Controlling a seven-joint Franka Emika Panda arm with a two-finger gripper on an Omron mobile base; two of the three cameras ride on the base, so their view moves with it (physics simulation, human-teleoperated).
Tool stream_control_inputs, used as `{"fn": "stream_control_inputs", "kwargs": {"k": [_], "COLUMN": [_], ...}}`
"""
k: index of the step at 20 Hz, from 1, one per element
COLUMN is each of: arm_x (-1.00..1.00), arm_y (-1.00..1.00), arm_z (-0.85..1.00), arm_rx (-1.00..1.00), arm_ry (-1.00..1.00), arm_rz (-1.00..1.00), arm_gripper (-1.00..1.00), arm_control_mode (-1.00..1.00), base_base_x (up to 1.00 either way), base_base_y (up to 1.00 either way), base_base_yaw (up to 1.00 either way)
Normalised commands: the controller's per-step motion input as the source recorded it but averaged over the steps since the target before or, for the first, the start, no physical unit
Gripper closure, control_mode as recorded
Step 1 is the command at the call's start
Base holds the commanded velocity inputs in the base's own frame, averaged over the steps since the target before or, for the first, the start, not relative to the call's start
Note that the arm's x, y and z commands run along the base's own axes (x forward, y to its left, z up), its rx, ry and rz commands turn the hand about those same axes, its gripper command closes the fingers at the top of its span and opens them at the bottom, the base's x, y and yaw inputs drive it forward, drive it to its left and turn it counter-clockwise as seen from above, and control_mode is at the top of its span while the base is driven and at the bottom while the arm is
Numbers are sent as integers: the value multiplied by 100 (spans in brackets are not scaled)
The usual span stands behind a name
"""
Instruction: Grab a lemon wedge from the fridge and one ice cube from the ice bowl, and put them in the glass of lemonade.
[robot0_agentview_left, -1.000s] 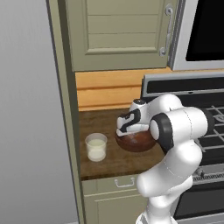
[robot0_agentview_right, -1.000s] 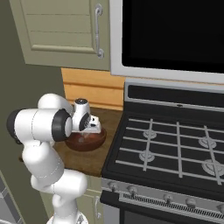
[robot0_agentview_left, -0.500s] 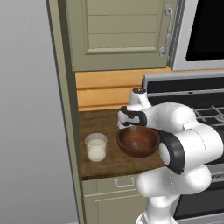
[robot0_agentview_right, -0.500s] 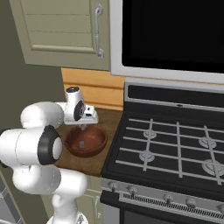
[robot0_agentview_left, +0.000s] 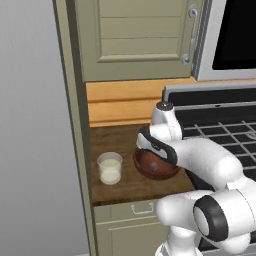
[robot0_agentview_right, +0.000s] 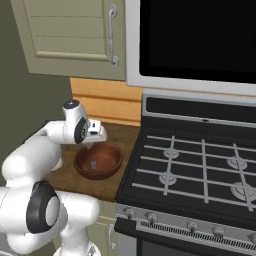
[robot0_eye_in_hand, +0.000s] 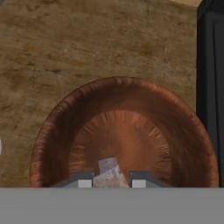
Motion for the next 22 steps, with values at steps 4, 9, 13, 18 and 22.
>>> {"fn": "stream_control_inputs", "kwargs": {"k": [4, 9, 13, 18, 22], "arm_x": [-24, -52, -70, -21, -4], "arm_y": [39, 78, 57, 63, 33], "arm_z": [48, 54, 25, 11, 1], "arm_rx": [0, 0, 6, 10, 0], "arm_ry": [-18, -21, -10, 9, 9], "arm_rz": [6, 16, 27, 25, 6], "arm_gripper": [100, 100, 100, 100, 100], "arm_control_mode": [-100, -100, -100, -100, -100], "base_base_x": [0, 0, 0, 0, 0], "base_base_y": [0, 0, 0, 0, 0], "base_base_yaw": [0, 0, 0, 0, 0]}}
